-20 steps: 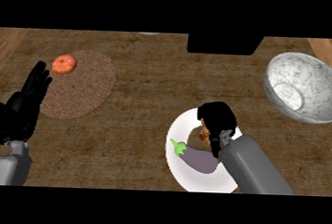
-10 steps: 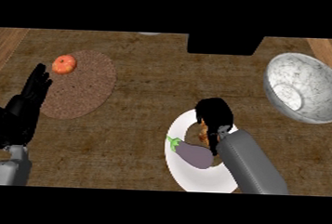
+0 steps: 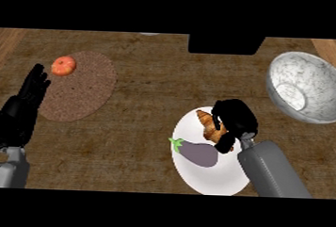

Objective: Pick the croissant from the plate and place it in the bowl

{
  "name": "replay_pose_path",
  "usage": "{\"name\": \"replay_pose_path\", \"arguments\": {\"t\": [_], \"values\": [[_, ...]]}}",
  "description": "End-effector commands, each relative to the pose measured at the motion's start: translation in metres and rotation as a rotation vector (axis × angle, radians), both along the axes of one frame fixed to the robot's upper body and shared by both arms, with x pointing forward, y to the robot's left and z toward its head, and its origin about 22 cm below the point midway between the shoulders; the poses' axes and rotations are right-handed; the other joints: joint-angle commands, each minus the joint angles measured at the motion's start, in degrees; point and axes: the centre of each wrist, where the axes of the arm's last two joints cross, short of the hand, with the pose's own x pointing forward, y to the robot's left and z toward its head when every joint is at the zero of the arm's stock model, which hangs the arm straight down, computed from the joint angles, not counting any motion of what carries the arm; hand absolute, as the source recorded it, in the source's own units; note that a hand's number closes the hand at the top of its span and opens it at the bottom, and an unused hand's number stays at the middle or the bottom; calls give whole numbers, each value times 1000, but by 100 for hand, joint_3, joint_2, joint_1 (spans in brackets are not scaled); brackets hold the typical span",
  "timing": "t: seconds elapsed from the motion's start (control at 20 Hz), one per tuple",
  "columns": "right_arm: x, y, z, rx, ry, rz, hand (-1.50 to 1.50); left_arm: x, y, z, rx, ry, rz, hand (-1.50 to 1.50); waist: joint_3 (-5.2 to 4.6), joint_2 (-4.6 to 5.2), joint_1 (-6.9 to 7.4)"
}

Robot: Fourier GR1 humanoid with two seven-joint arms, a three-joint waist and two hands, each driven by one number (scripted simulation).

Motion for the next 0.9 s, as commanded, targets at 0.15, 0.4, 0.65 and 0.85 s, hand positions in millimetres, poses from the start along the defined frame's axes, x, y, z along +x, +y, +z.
{"name": "replay_pose_path", "arguments": {"t": [0.15,0.4,0.65,0.85], "values": [[-29,-27,66,48,-218,-28,150,-8,11,4,1,5,5,0,7,-18,-44],[-45,-39,138,181,-552,-117,150,1,1,-3,-5,9,27,0,6,-47,-189],[-53,-62,185,321,-591,-233,150,0,-13,-10,4,1,13,0,8,7,-29],[-58,-89,194,335,-609,-296,150,12,1,4,-8,-14,0,0,9,20,8]]}}
